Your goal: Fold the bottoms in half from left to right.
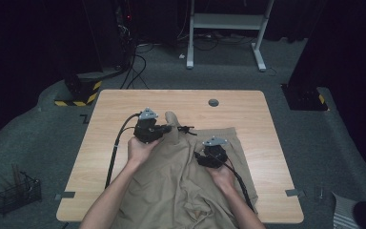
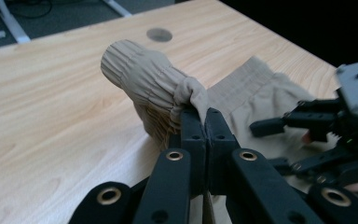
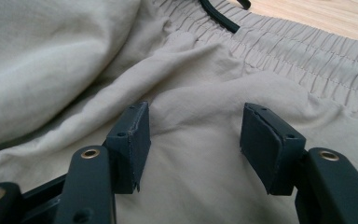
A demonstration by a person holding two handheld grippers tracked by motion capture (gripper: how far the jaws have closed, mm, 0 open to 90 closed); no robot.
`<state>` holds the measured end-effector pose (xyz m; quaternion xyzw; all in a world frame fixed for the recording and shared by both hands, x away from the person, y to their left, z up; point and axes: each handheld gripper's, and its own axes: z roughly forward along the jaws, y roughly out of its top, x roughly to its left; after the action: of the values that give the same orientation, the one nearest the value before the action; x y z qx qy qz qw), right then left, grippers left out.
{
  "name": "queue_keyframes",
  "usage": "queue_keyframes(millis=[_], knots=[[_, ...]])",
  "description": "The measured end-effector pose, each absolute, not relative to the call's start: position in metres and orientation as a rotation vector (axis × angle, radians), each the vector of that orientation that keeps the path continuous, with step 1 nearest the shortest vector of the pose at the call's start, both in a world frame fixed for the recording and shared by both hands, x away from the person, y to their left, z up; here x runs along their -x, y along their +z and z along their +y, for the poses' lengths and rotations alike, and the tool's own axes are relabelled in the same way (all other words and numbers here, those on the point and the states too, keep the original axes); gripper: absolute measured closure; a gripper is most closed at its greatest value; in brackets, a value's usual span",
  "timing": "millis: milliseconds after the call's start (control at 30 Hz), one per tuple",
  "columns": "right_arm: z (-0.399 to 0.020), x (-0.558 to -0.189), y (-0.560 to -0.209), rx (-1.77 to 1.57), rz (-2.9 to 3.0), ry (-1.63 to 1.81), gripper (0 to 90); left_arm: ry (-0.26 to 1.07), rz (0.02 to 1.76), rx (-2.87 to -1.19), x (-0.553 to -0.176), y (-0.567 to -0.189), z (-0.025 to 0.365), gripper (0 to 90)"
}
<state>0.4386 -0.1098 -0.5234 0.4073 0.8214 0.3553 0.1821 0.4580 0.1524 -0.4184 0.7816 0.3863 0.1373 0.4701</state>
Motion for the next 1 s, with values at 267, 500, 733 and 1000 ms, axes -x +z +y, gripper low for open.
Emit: queue_keyframes(millis=[267, 500, 733, 1000], knots=[[-0.069, -0.452, -0.524, -1.121, 2.333, 1.009, 42.9, 0.348, 0.918, -1.891, -0.465, -0.401, 0.142, 88.7], [-0.062, -0.45, -0.517, -1.12, 2.369, 1.106, 40.5, 0.335, 0.923, -1.896, -0.467, -0.407, 0.137, 88.7], [-0.109, -0.431, -0.507, -1.049, 2.377, 0.996, 39.5, 0.329, 0.911, -1.899, -0.469, -0.409, 0.129, 88.7], [-0.116, -0.433, -0.524, -1.089, 2.363, 1.015, 39.3, 0.306, 0.903, -1.893, -0.474, -0.409, 0.119, 88.7]])
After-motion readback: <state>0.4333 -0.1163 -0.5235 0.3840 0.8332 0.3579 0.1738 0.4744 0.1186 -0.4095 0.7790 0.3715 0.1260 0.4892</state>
